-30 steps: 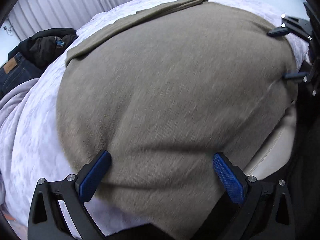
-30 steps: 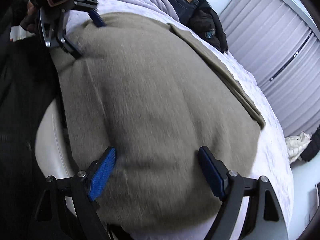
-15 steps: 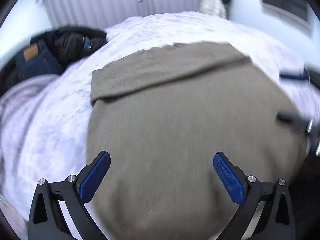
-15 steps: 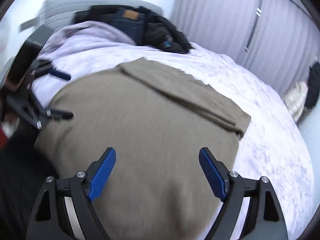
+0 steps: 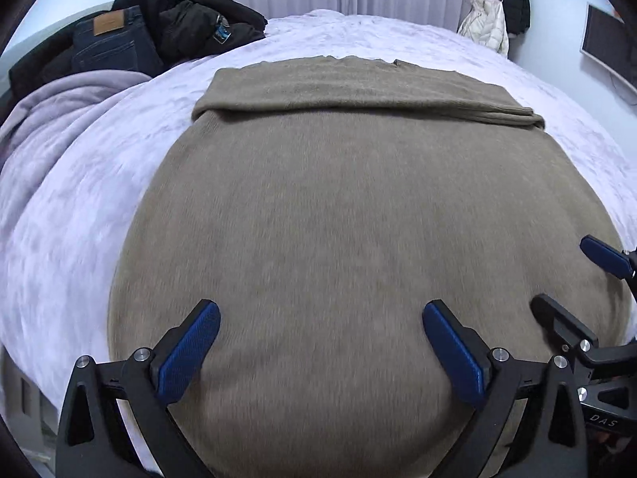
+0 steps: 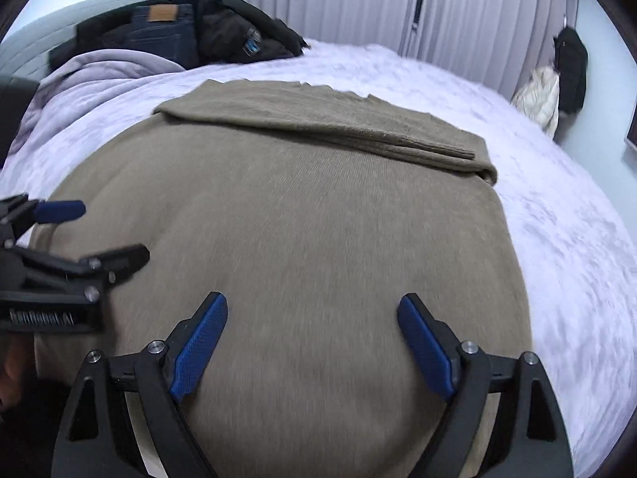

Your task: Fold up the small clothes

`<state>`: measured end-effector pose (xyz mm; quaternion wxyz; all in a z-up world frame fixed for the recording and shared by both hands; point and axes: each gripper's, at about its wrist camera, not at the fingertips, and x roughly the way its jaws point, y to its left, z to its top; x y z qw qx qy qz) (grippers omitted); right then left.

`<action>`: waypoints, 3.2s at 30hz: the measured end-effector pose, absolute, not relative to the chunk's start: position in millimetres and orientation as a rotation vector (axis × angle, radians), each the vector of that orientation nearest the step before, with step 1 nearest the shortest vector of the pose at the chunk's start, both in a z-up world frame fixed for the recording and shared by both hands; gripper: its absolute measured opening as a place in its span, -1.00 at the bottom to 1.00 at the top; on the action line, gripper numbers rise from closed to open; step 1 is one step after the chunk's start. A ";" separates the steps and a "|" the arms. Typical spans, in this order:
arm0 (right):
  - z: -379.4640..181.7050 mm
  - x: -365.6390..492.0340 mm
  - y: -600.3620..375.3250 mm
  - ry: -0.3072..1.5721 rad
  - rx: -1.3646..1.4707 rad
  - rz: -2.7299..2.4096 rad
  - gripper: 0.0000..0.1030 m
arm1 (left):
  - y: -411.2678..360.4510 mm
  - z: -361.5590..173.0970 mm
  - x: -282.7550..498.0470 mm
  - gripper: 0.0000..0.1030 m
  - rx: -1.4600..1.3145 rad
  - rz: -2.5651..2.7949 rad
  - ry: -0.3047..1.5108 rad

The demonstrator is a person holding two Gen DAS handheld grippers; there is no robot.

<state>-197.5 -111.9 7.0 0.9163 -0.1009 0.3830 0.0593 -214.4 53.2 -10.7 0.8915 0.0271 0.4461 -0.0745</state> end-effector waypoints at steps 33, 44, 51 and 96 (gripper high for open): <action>-22.6 -277.0 -131.8 0.835 -0.673 0.237 0.99 | 73.1 -37.3 -269.8 0.99 0.232 -0.281 1.071; 30.9 -270.3 -113.1 0.726 -0.562 0.308 0.99 | 22.8 21.5 -246.6 0.99 0.284 -0.201 0.840; 27.9 -197.3 -101.7 0.840 -0.327 0.202 0.99 | 26.1 14.5 -186.4 0.99 0.195 -0.117 0.870; 15.4 -189.4 -153.9 0.866 -0.119 0.093 0.99 | 78.6 -4.1 -186.8 1.00 0.068 -0.165 0.930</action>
